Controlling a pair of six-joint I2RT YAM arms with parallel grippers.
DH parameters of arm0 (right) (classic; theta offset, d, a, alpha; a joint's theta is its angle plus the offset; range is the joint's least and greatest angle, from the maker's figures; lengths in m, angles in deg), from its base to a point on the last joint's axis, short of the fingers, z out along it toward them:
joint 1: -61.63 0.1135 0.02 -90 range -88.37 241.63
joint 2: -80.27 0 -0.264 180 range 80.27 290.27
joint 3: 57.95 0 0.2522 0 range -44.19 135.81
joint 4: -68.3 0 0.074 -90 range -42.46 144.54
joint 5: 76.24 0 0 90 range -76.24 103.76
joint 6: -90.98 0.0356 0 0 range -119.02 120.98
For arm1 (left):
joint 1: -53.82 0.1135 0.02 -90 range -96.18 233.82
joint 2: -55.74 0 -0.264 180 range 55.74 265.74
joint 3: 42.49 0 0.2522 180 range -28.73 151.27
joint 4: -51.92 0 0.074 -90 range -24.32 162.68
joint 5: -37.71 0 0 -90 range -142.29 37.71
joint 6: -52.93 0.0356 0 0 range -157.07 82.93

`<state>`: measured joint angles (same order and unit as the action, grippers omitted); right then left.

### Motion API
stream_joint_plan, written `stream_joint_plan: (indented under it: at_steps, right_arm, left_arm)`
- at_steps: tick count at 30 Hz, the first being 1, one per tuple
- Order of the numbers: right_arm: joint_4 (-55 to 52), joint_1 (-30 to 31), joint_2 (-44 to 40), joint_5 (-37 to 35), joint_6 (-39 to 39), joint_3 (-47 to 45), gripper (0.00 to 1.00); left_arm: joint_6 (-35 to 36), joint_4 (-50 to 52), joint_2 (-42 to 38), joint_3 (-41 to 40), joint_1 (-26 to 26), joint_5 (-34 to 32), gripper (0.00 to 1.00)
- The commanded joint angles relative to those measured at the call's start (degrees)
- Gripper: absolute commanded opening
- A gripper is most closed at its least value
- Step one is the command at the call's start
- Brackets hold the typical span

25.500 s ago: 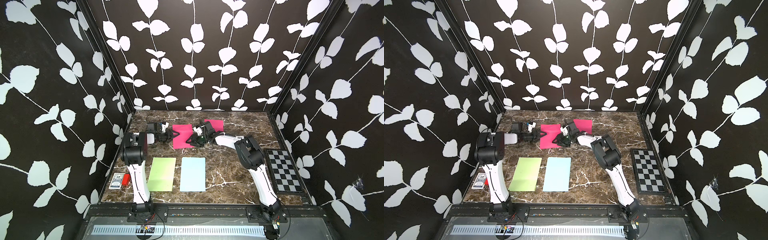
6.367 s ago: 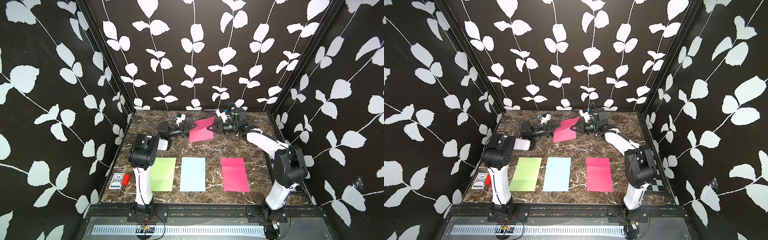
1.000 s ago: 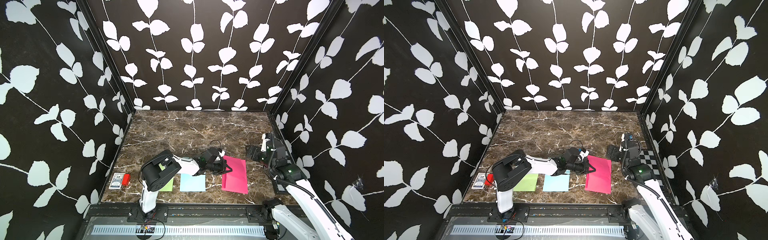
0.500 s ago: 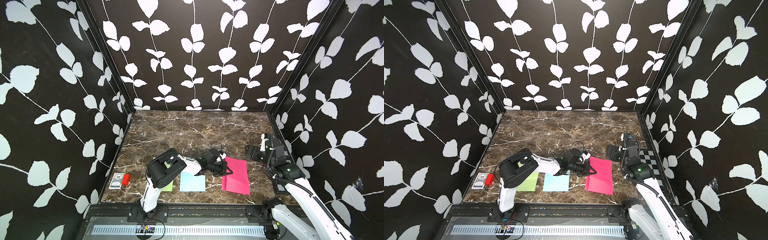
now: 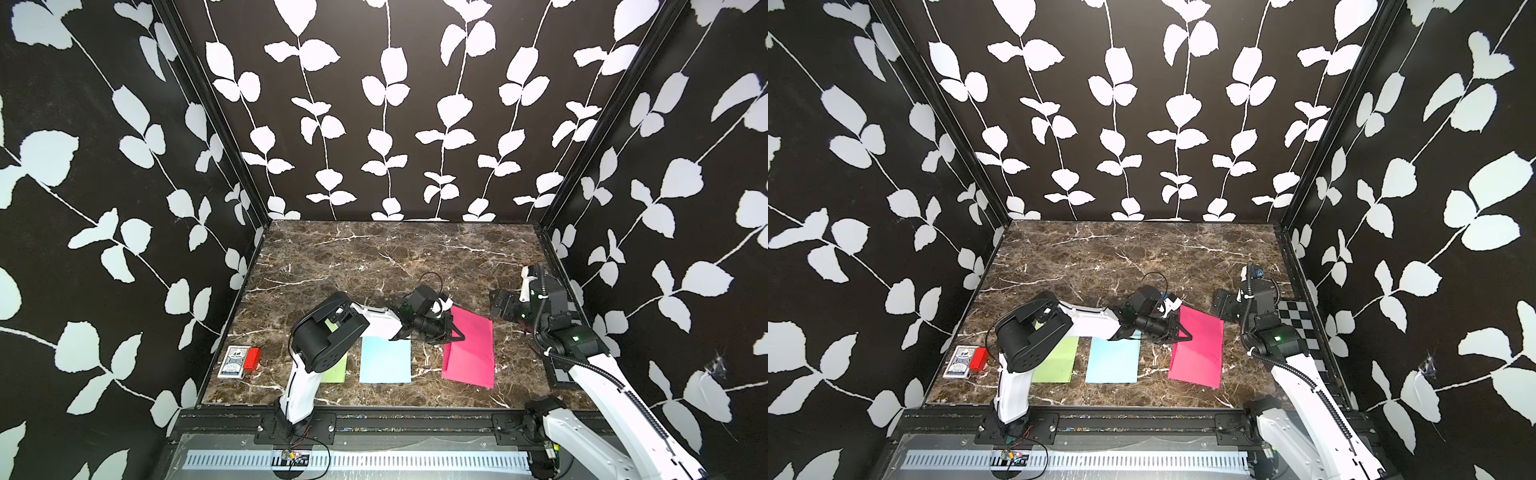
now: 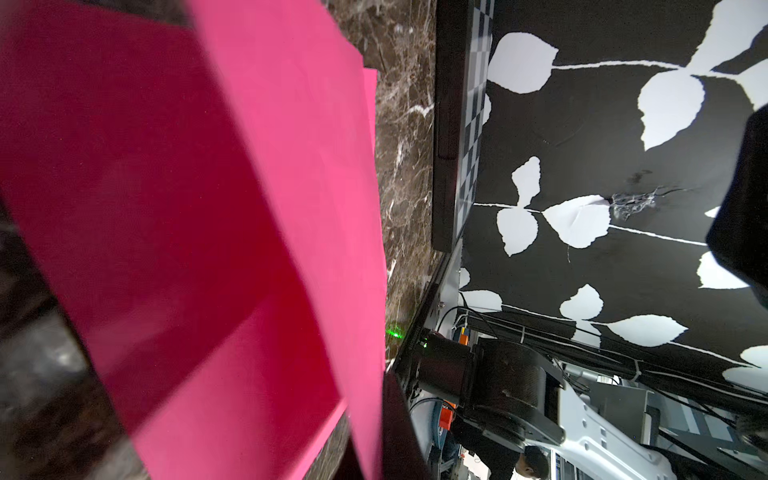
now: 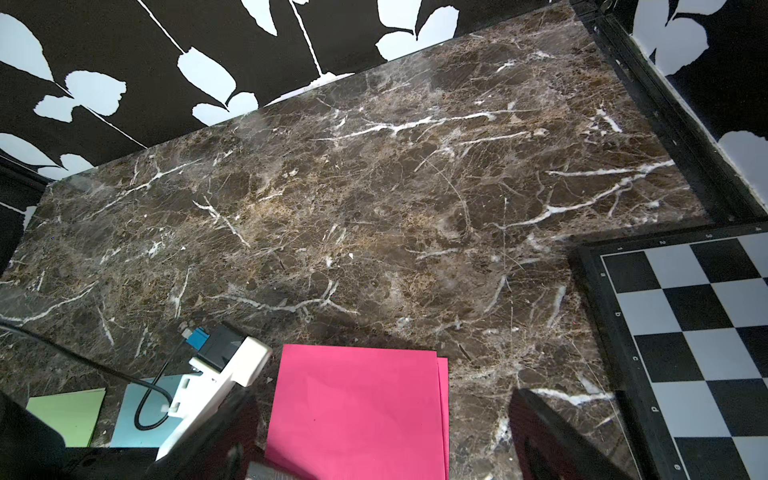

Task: Sort the scattered colored papers by color
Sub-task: Place the colored paper.

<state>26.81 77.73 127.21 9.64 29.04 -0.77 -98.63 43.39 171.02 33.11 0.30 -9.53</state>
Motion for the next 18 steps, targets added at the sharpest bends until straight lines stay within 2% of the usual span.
stream_joint_plan:
  at_steps: [1, 7, 17, 18]
  right_arm:
    - [0.83, -0.19, -0.27, -0.98, -0.43, -1.49, 0.94]
    - [0.96, -0.19, -0.28, -1.07, -0.46, -1.67, 0.94]
    - [0.61, -0.19, -0.23, -1.37, -0.81, -1.66, 0.94]
    - [0.65, -0.19, -0.26, -1.33, -0.76, -1.76, 0.94]
  left_arm:
    - [2.84, 3.25, -0.94, 1.20, 0.60, 3.19, 0.00]
    - [5.57, 7.51, -0.11, 2.58, 0.87, 4.65, 0.00]
    - [5.31, 6.91, 1.96, 2.73, 1.72, 5.80, 0.00]
    - [5.30, 6.99, 1.96, 2.67, 1.72, 5.77, 0.03]
